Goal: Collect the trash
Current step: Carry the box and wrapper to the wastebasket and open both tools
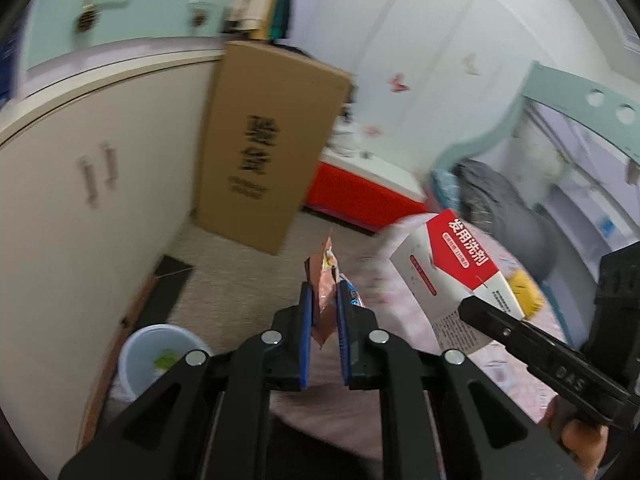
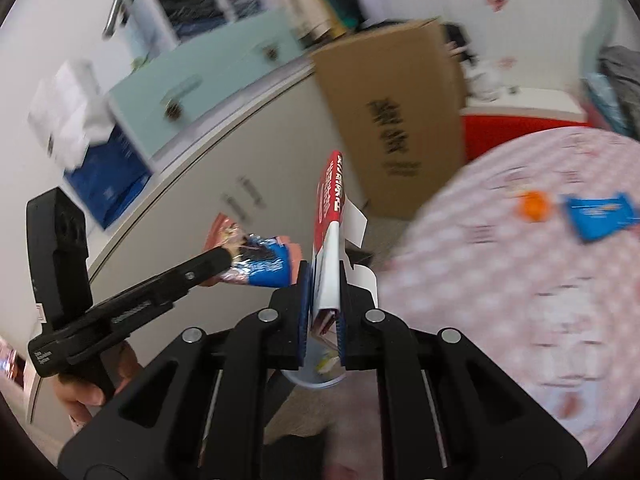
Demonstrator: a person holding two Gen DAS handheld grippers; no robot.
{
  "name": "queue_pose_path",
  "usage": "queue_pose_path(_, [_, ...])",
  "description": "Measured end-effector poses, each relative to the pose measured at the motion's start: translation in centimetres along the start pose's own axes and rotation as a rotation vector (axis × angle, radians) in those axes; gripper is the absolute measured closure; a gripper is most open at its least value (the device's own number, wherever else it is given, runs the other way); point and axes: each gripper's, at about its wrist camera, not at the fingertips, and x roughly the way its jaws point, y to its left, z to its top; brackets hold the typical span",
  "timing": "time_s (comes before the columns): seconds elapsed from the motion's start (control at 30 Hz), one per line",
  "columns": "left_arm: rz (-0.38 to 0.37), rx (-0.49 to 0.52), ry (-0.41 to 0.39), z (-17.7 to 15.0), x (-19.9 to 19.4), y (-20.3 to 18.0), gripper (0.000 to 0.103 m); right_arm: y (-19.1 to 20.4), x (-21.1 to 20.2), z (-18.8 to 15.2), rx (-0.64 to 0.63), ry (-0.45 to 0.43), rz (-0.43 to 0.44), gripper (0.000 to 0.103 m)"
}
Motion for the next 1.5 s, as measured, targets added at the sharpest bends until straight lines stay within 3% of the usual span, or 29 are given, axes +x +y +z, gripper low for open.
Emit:
queue_pose_path(0.2, [0.122, -0.076, 0.027, -0.4, 0.7, 7.8, 0.092, 4.3, 8.3, -1.1, -0.038, 0.107, 0.043, 0.092])
queue_pose_path(0.43, [0.242, -0.153, 0.098, -1.0, 4.4, 15.1, 0.088, 6.1, 15.6, -3.2, -0.041, 0.208, 0.036, 0.092])
queue_pose_path(0.47, [0.261, -0.170, 0.115, -1.4, 5.0, 15.7, 0.079, 6.2, 16.4, -3.5, -0.043, 0.221, 0.032, 0.092])
queue_pose_path(0.5, [0.273, -0.180, 0.127, -1.6, 5.5, 16.3, 0.063, 6.3, 17.2, -3.9, -0.041, 0.236, 0.030, 0.092])
queue_pose_path(0.53, [0.291, -0.189, 0.137, -1.9, 6.0, 17.0, 0.055, 6.3, 17.6, -4.0, -0.038, 0.246, 0.029, 0.092])
queue_pose_path(0.57, [0.305, -0.193, 0.137, -2.0, 6.4, 17.3, 0.047, 6.3, 18.2, -4.4, -0.041, 0.258, 0.024, 0.092])
queue_pose_path(0.87, [0.340, -0.174, 0.135, -2.9, 6.9, 18.1, 0.043, 7.2, 20.2, -5.8, -0.059, 0.299, 0.015, 0.092])
queue_pose_path(1.5, [0.398, -0.203, 0.093, -3.2, 4.5, 19.5, 0.033, 9.5, 20.1, -4.9, -0.095, 0.274, 0.040, 0.092])
